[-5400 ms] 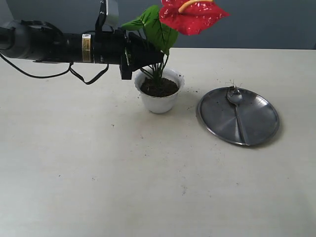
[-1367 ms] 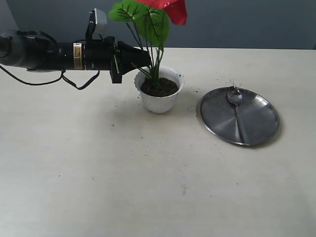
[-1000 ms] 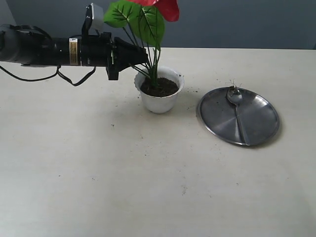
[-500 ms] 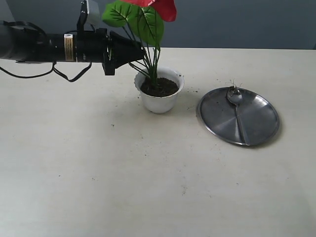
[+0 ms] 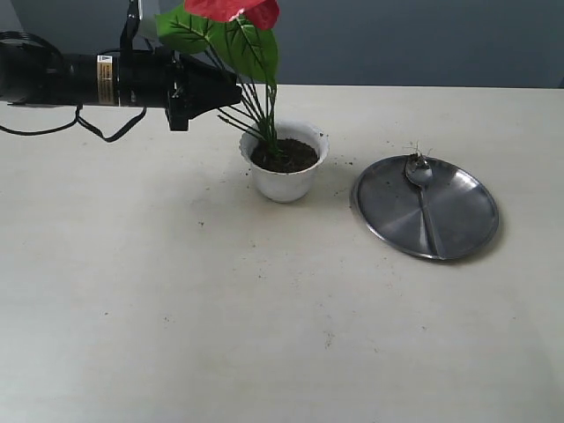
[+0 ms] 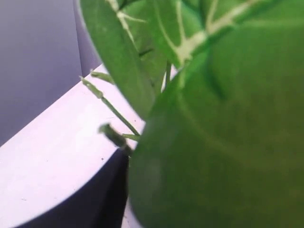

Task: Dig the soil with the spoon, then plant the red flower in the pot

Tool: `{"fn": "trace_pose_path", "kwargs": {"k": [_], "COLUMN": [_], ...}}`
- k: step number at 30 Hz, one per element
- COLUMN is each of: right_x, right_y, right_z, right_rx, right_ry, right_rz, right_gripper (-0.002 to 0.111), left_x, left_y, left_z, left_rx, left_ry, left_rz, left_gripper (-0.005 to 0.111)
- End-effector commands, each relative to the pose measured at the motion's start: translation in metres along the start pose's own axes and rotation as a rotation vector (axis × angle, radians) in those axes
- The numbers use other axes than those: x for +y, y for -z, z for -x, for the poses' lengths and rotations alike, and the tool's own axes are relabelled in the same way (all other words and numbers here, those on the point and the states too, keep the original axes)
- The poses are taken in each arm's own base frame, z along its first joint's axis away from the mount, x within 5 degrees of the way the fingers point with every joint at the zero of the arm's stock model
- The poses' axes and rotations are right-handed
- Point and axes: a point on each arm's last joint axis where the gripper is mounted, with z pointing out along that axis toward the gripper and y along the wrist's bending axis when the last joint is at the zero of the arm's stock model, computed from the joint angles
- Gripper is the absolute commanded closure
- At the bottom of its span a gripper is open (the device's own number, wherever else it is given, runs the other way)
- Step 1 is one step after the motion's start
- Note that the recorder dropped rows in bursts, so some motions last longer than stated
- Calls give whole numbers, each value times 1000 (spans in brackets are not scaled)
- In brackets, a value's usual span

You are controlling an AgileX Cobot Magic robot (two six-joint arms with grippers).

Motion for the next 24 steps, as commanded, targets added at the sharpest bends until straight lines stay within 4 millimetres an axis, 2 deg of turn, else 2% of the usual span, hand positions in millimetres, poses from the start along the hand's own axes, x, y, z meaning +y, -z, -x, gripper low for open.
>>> {"fn": "trace_pose_path", "kwargs": {"k": [1,11,20,24], "right_x": [0,0,0,0], "right_y": [0,0,0,0], "right_z": [0,0,0,0], "right_rx": [-8,-8,-8,-8], "right_ry": [5,5,5,5], "right_rz": [-5,-5,-5,-5], "right_gripper": [108,108,108,108], "left_x": [-1,-3,-5,-5], "left_y": [3,3,3,4], "left_z": [3,0,-2,-4], "left_rx": [-1,31,58,70], "left_ry": [4,-15,-27,-32], "left_rz": [1,-20,-38,-44], "left_gripper": [71,71,48,48]}}
